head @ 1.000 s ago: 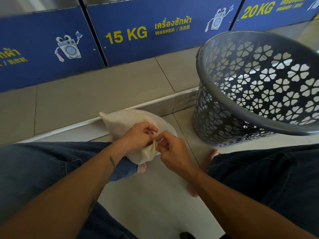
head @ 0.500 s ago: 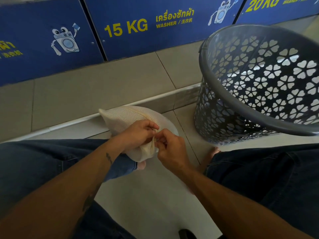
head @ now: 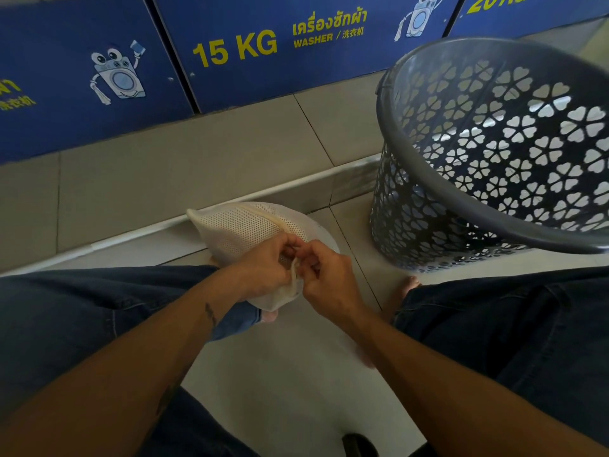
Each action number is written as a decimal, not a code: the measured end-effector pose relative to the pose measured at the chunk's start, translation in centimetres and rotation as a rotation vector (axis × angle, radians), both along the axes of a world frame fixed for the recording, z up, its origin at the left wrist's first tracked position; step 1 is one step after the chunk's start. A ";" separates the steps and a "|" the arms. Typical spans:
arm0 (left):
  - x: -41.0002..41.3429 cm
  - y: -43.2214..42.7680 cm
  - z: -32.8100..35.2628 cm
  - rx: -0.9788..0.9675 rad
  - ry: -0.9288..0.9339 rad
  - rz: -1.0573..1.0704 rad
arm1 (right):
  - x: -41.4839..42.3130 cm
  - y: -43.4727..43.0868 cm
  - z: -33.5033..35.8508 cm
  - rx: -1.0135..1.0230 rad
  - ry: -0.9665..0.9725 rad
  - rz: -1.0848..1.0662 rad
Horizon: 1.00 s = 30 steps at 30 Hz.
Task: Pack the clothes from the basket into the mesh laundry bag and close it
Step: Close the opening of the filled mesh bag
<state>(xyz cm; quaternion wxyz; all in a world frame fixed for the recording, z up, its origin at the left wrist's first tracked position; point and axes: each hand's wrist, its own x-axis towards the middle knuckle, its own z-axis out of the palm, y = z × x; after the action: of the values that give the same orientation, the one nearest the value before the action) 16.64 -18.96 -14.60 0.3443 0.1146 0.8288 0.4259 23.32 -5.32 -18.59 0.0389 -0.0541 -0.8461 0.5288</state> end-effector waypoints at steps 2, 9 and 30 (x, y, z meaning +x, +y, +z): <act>0.0 0.0 -0.2 -0.002 0.018 0.005 | 0.0 0.2 -0.1 -0.018 -0.006 0.010; 0.5 0.1 -0.5 0.027 0.024 -0.045 | -0.2 0.1 0.0 -0.025 -0.029 0.026; -0.3 -0.3 -2.1 0.023 0.052 -0.086 | -0.2 -0.4 -0.7 -0.037 -0.057 -0.060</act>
<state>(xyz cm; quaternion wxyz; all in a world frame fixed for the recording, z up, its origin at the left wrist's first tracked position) 16.33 -19.22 -16.67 0.3395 0.1651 0.8268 0.4171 23.09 -5.67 -19.31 0.0293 -0.0952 -0.8349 0.5413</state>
